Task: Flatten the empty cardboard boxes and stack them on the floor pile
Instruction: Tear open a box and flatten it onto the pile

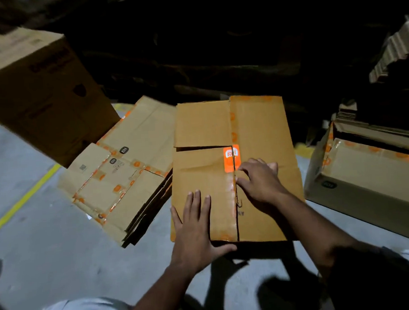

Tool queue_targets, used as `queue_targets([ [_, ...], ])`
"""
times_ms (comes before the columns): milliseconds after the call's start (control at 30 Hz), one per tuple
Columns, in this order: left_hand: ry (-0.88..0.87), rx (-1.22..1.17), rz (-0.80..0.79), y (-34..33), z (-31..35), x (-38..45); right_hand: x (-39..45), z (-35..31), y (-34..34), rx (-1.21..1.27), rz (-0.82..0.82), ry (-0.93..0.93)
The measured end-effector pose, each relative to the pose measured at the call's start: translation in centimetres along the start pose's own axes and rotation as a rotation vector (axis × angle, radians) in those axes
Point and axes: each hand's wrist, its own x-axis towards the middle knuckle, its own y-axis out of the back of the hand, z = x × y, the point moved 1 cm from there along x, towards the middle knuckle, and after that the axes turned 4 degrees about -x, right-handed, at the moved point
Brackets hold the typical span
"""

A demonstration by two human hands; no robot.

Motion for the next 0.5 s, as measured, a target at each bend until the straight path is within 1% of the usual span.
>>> queue_targets([
  [133, -0.002, -0.058, 0.045, 0.7, -0.6, -0.2, -1.1, -0.2, 0.5, -0.006, 0.066, 0.02],
  [167, 0.024, -0.098, 0.069, 1.3, -0.6, -0.1, -1.3, -0.2, 0.7, -0.01, 0.095, 0.034],
  [300, 0.296, -0.259, 0.296, 4.9, -0.5, 1.4, -2.4, -0.5, 1.7, -0.067, 0.218, 0.06],
  [367, 0.411, -0.311, 0.365, 6.4, -0.6, 2.4, -3.1, -1.1, 2.4, -0.069, 0.292, 0.059],
  [500, 0.542, -0.514, 0.48, 8.1, -1.1, 3.8, -4.9, -2.4, 4.5, -0.08, 0.492, 0.121],
])
